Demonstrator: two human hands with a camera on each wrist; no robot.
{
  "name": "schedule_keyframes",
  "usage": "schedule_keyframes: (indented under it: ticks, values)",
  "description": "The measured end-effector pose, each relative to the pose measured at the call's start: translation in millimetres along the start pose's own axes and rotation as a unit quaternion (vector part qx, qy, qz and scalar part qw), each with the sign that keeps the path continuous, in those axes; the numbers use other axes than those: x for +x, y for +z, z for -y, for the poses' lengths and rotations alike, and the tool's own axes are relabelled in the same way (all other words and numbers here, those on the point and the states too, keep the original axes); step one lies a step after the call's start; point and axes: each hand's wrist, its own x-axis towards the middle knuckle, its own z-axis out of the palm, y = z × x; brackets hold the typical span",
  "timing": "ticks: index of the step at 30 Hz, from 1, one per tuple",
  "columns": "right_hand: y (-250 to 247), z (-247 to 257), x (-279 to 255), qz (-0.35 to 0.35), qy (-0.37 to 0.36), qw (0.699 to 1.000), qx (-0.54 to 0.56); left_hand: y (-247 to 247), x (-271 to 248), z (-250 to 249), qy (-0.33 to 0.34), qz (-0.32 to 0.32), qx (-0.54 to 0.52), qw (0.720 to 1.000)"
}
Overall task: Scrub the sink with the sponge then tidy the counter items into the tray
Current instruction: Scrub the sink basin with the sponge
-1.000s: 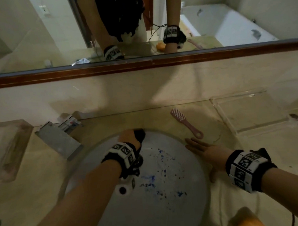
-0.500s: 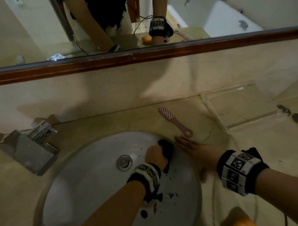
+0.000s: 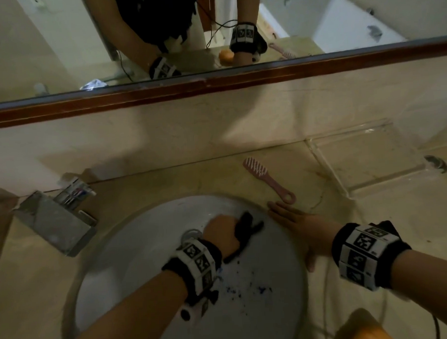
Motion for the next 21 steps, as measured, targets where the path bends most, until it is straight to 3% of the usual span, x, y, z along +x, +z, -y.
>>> schedule_keyframes:
  ticks: [2,4,9,14,18,21]
  values:
    - [-1,0,1,0.007,0.002,1.000,-0.016,-11,11,8,-0.055,-0.059,0.055,0.995]
    - [-1,0,2,0.012,0.003,1.000,-0.020,-14,21,15,-0.097,-0.066,0.105,0.987]
    - [-2,-2,2,0.009,-0.001,1.000,-0.002,2,42,33,-0.112,0.005,0.195,0.974]
    - [-2,-4,1,-0.001,-0.013,1.000,0.015,41,47,45,-0.088,0.077,0.208,0.971]
    - [-4,-2,-1,0.000,-0.017,1.000,0.009,53,30,48,-0.060,0.107,0.220,0.968]
    - [-4,-1,-2,0.001,-0.017,1.000,0.010,59,12,46,-0.050,0.165,0.191,0.966]
